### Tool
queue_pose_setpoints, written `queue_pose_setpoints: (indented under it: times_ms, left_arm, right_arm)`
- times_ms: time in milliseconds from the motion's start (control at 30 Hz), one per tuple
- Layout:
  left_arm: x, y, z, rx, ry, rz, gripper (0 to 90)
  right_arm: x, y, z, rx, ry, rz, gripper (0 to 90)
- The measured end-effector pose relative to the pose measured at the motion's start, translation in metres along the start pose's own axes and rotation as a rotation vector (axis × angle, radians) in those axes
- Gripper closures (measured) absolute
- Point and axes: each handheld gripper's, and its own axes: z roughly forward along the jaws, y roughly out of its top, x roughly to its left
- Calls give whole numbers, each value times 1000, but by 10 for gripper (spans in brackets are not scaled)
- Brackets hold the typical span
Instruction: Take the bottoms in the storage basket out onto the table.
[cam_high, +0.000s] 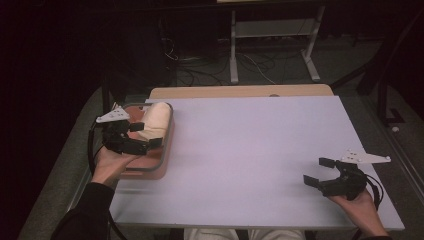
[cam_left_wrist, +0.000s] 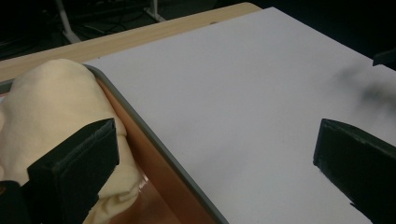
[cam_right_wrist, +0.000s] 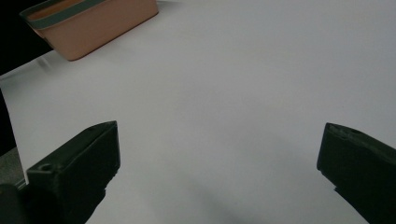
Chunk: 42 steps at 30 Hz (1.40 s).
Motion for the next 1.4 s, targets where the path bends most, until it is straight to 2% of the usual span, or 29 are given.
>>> queue_pose_setpoints:
  times_ms: [300, 400, 967, 1400]
  left_arm:
    - [8, 6, 1, 9, 16, -7, 0]
    - [9, 8, 1, 13, 30, 9, 0]
    - [22, 20, 5, -3, 47, 13, 0]
    - [38, 28, 9, -5, 77, -15, 0]
  right_arm:
    - [0, 0, 0, 1, -1, -1, 0]
    - [0, 0, 0, 2, -1, -2, 0]
    - [1, -1, 1, 18, -2, -9, 0]
    - [-1, 1, 2, 11, 5, -12, 0]
